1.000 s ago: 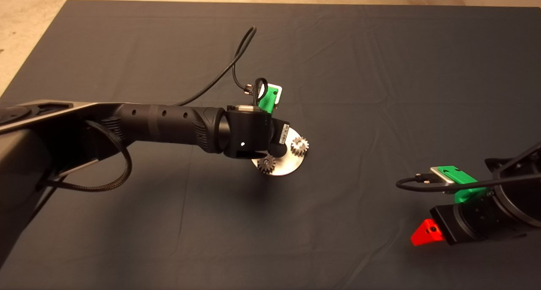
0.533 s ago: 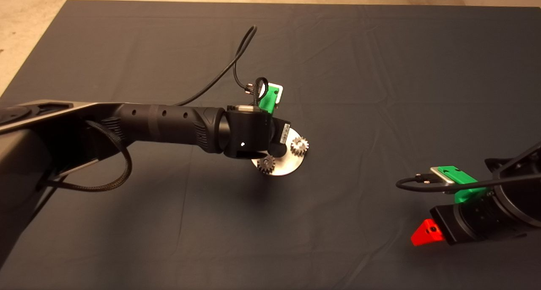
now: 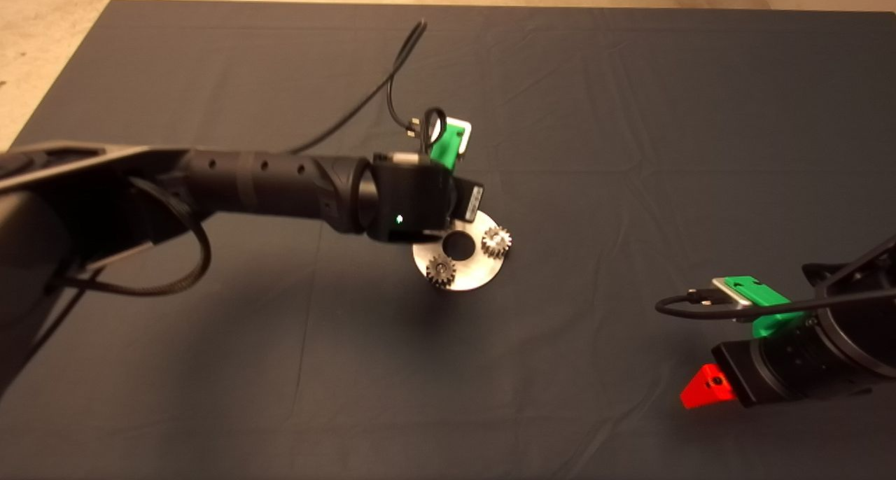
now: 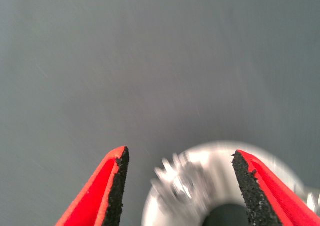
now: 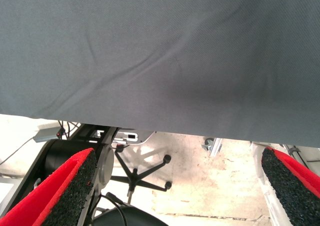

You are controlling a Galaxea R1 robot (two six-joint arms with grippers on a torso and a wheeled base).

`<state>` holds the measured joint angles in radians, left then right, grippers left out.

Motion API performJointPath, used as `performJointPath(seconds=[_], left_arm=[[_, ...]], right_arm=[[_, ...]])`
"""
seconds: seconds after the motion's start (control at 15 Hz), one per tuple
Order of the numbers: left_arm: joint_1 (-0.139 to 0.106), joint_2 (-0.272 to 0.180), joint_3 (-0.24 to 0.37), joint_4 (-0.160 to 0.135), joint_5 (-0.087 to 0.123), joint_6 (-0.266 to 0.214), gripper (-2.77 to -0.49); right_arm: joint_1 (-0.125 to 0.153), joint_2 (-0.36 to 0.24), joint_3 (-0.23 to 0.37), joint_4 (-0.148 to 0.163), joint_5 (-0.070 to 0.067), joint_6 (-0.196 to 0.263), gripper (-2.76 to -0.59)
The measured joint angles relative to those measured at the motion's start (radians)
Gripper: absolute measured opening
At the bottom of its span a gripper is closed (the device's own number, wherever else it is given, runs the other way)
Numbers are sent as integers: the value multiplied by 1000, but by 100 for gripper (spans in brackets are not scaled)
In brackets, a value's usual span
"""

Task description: Install three planetary gears onto the carrier pins

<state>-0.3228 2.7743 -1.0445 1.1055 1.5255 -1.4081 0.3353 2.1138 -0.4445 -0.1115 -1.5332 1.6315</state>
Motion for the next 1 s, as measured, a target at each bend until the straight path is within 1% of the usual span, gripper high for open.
performJointPath(seconds=[0.07, 0.13, 0.2, 0.27, 0.33, 0.47, 0.53, 0.6, 0.67, 0.73, 0.8, 0.87, 0.93, 1.0], left_arm=[[-27, -8, 3, -21, 0, 0, -180], [-43, -26, 11, -48, 0, 0, -168], [-52, -46, 27, -82, -1, 0, -164], [-61, -74, 48, -124, -1, 0, -164], [-74, -106, 68, -176, -1, -1, -164], [-102, -186, 116, -313, -1, -20, -164], [-108, -242, 157, -379, -1, -37, -164], [-114, -302, 211, -426, 0, -56, -164], [-123, -363, 278, -453, 0, -79, -164], [-131, -416, 338, -490, 2, -96, -164], [-138, -452, 376, -537, 7, -109, -164], [-145, -469, 398, -587, 8, -124, -164], [-155, -482, 423, -623, 4, -147, -164], [-172, -500, 457, -655, -3, -168, -164]], right_arm=[[0, 0, 0, 0, 0, 0, -89], [0, 0, 0, 0, 0, 0, -89], [0, 0, 0, 0, 0, 0, -89], [0, 0, 0, 0, 0, 0, -89], [0, 0, 0, 0, 0, 0, -89], [0, 1, 1, 0, 0, 0, -89], [0, 1, 1, 0, 0, 0, -89], [0, 1, 2, 0, -1, 0, -89], [0, 4, 3, 0, 0, 0, -89], [0, 11, 3, 0, -1, 0, -89], [0, 23, 3, 0, 0, 0, -89], [0, 36, 3, 0, 1, 1, -89], [0, 47, 4, 0, 1, 1, -89], [0, 59, 4, 0, 0, 1, -89]])
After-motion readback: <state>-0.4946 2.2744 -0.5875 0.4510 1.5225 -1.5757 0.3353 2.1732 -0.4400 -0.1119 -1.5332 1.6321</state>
